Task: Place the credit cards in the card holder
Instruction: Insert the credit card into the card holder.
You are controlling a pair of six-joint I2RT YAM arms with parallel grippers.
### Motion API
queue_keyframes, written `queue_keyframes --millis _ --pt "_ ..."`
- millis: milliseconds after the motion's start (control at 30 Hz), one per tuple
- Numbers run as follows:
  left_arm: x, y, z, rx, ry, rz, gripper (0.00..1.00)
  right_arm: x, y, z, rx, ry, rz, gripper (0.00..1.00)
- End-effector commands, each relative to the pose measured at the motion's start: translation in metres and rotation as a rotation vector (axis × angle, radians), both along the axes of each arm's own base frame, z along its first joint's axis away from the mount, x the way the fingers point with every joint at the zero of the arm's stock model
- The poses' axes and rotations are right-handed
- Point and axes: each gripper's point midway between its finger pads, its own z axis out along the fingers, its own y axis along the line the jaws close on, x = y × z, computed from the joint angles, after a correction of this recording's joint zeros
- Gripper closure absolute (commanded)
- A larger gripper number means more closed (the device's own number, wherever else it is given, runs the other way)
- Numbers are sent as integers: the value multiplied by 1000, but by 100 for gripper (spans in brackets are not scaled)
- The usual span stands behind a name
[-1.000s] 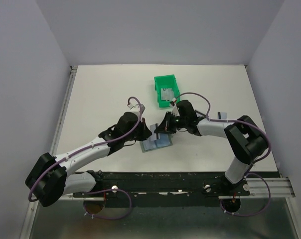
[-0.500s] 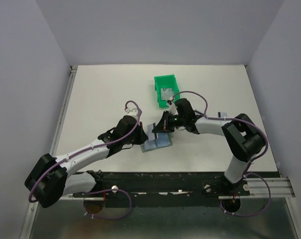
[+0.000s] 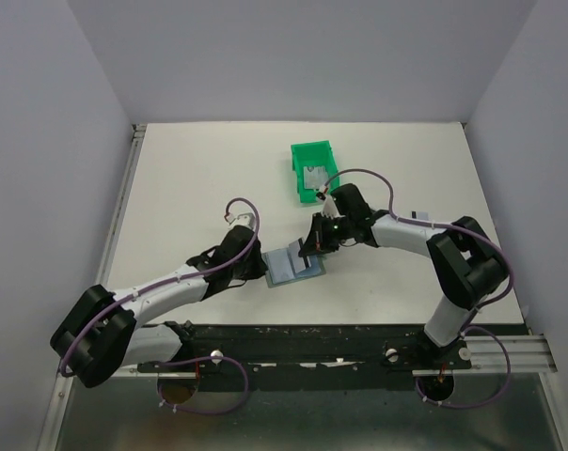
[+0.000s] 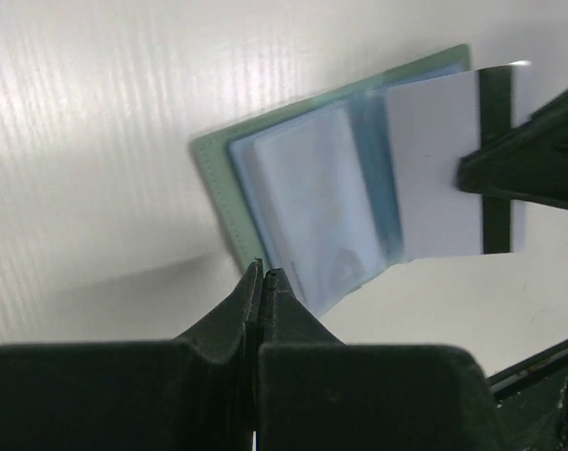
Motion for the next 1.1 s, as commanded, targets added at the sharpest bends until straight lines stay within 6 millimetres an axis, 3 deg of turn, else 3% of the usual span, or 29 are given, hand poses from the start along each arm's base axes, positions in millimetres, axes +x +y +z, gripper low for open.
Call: queue_keyframes --millis 0,300,733,1067 --pt "-2 12 -25 35 58 75 100 -5 -13 -1 -38 -9 46 100" --pt "-3 6 -47 24 92 68 100 -5 -9 -8 -23 10 79 100" --pt "-2 3 -55 36 109 55 100 -3 -7 -18 -29 43 66 100" --pt "0 2 -53 40 102 47 100 15 -32 -7 -29 23 -58 100"
